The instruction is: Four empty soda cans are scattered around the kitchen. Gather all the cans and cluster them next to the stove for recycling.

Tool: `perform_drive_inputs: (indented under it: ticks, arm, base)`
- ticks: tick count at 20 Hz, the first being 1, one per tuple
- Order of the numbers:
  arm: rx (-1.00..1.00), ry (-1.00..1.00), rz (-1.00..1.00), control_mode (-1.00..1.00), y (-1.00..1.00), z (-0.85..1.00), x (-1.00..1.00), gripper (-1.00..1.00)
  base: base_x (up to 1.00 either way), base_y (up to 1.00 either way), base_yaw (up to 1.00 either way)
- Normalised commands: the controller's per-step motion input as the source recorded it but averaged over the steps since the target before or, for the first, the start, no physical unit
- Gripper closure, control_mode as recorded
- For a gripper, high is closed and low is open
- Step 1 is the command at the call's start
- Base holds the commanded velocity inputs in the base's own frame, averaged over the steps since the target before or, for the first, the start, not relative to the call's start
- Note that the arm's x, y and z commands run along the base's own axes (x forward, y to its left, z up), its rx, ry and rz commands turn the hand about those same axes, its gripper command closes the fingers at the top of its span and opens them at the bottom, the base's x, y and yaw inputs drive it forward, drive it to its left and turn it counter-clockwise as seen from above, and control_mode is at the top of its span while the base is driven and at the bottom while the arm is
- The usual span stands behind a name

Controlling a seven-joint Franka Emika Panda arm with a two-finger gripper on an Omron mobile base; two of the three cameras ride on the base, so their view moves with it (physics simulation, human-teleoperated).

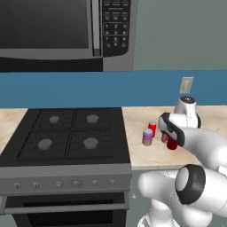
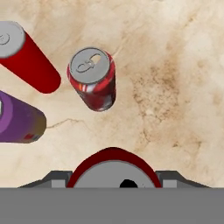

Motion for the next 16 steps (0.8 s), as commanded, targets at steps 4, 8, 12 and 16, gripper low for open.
perform_drive_inputs:
  ticks: [4, 8, 12, 16]
  arm:
    - [0.0, 0.0, 0.11, -1.0, 0.05, -0.16, 0.23, 1.0]
    - [0.0, 0.02, 0.14, -1.0, 0.01, -0.17, 0.28, 1.0]
    - [0.01, 0.04, 0.13, -1.0, 0.04, -0.16, 0.3, 1.0]
    - [0.0, 0.01, 0.12, -1.0, 0.09, -0.15, 0.23, 1.0]
  base:
    - [0.0, 0.0, 0.0]
    - [0.0, 0.0, 0.0]
    - [0.0, 0.0, 0.0]
    - [0.0, 0.0, 0.0]
